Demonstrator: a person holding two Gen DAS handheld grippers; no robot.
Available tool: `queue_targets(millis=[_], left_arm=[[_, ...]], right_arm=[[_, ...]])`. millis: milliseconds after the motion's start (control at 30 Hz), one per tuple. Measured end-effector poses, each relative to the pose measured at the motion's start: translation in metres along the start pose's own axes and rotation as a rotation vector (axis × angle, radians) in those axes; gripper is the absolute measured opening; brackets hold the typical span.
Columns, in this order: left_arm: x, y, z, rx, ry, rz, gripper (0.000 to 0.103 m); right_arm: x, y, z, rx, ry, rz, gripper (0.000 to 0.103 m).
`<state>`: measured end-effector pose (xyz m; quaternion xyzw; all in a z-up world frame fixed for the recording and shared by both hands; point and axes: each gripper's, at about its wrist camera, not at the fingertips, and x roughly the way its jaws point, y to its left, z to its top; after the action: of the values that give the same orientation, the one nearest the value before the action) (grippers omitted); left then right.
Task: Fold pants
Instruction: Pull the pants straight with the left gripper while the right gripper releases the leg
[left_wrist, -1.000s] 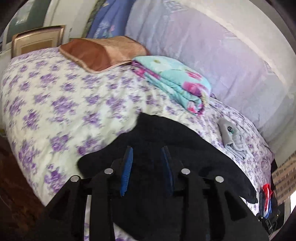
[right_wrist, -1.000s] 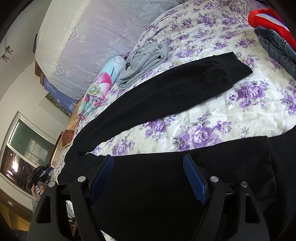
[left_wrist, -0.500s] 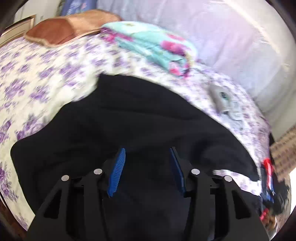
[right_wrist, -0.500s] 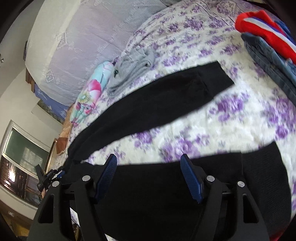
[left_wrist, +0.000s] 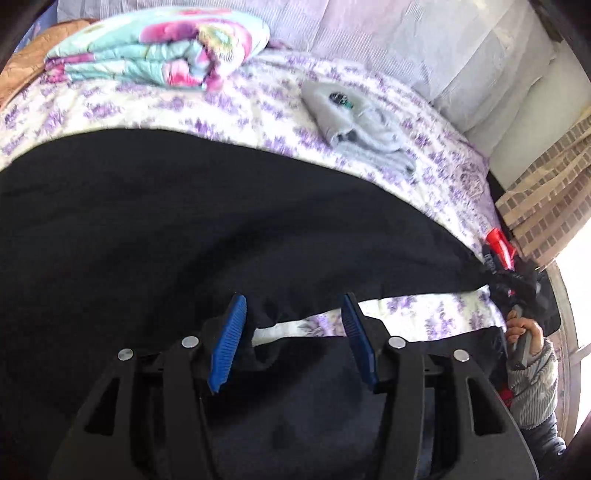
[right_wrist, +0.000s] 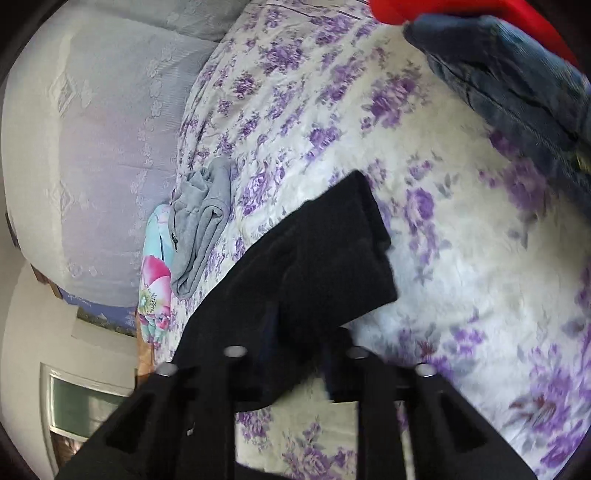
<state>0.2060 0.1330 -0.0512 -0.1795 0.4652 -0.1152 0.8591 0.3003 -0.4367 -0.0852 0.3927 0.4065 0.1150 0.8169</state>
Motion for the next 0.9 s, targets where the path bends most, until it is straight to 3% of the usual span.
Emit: queue_targets(millis=[100,133,233,333,433,467,500,633,667,767,900], left_arm=[[0.018,0.01,-0.017,-0.054,0.133,-0.065,0.052],[0.019,0.007,-0.026,-0.023,0.141,-0.055,0.052],[0.013,0.002,-0.037,0.022,0.143,-0.063,0.052],[0.006,0.008,-0.041,-0.011,0.188,-0.15,0.052],[-0.009,0.012,-0.042,-0.015,0.148,-0.164,0.052],[-0.014,0.012,-0.042,-0.01,0.122,-0.168,0.052],[-0.021,0.01,-0.043,0.0,0.098,-0.175,0.053],[-0.035,-0.004,-0.033,0.048,0.004,-0.143,0.064],[-0.035,-0.01,-0.028,0.062,-0.012,-0.124,0.065],[-0.029,-0.037,-0.011,0.082,-0.055,-0.071,0.072],[-0.014,-0.081,0.0,0.068,-0.067,-0.044,0.081]], right_arm=[[-0.024,0.011,0.008,-0.099,-0.084,-0.002,0.01],[-0.024,0.009,0.011,-0.107,-0.088,-0.029,0.01],[-0.006,-0.023,0.007,-0.068,-0.015,-0.149,0.01],[0.0,-0.031,0.01,-0.058,0.013,-0.137,0.009],[-0.015,-0.019,0.006,-0.057,0.022,-0.144,0.034],[-0.025,-0.015,0.003,-0.054,0.006,-0.147,0.051],[-0.038,-0.01,-0.003,-0.06,-0.015,-0.154,0.057],[-0.099,0.013,-0.024,-0.119,-0.018,-0.045,0.062],[-0.114,0.019,-0.027,-0.132,-0.011,-0.046,0.071],[-0.157,0.038,-0.031,-0.183,-0.02,-0.1,0.078],[-0.215,0.058,-0.031,-0.24,-0.112,-0.189,0.089]])
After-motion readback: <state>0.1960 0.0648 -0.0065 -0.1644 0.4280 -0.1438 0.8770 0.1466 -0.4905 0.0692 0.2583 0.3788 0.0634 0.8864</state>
